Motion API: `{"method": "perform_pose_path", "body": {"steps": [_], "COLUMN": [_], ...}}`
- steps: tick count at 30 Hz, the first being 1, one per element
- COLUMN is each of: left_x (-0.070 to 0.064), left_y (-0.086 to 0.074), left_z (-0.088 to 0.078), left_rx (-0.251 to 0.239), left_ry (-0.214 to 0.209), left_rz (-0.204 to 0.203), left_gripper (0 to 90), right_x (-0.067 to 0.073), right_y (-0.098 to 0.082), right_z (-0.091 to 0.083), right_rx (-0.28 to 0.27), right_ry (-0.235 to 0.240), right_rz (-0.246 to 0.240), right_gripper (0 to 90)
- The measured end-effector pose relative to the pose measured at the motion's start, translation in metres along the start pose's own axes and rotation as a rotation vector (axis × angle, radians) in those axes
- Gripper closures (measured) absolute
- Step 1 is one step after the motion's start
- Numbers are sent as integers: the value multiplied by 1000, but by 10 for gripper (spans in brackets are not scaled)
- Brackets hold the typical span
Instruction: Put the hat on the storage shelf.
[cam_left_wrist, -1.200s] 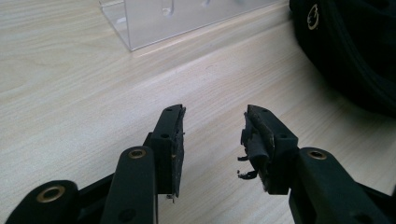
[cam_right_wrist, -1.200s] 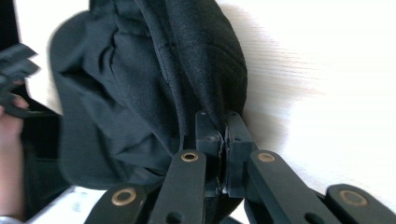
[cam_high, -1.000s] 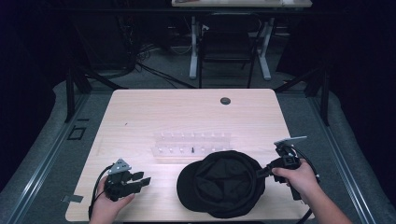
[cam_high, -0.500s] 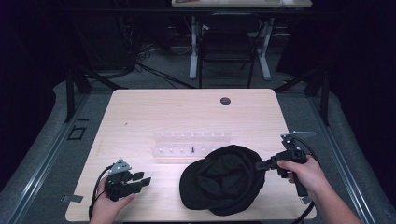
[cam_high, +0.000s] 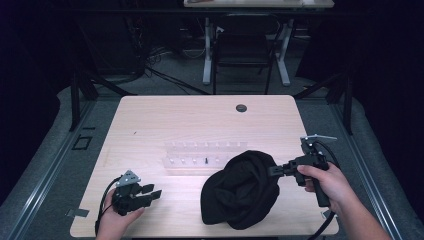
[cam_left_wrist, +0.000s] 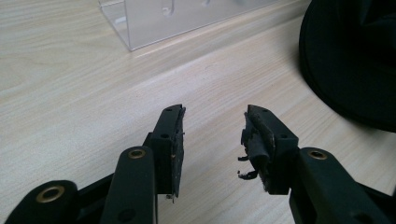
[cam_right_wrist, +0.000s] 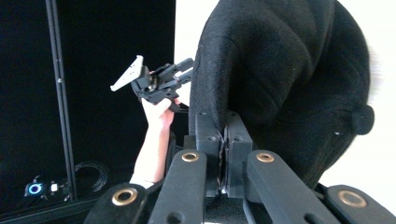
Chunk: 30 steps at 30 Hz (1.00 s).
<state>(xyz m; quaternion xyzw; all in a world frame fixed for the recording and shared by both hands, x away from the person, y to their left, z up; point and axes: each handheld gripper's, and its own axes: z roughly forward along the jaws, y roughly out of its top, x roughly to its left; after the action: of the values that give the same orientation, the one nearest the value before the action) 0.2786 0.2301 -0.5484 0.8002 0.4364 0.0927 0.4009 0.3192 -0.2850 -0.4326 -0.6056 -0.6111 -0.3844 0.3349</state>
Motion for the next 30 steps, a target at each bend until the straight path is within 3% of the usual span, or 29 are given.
{"method": "perform_pose_path", "body": {"steps": [6, 7, 8, 23, 30], "left_x": [0, 0, 0, 0, 0], "left_y": [0, 0, 0, 0, 0], "left_z": [0, 0, 0, 0, 1], "left_rx": [0, 0, 1, 0, 1], "left_ry": [-1, -1, -1, -1, -1], "left_rz": [1, 0, 1, -2, -2], "left_gripper": [576, 576, 576, 574, 572], "right_x": [5, 9, 9, 44, 59], "right_y": [1, 1, 1, -1, -2], "right_z": [-1, -4, -4, -26, -44], "right_rx": [-20, -13, -20, -66, -124], "right_ry": [48, 22, 48, 32, 43], "right_rz": [-4, -18, -14, -78, -100], "right_gripper": [878, 878, 878, 879, 878]}}
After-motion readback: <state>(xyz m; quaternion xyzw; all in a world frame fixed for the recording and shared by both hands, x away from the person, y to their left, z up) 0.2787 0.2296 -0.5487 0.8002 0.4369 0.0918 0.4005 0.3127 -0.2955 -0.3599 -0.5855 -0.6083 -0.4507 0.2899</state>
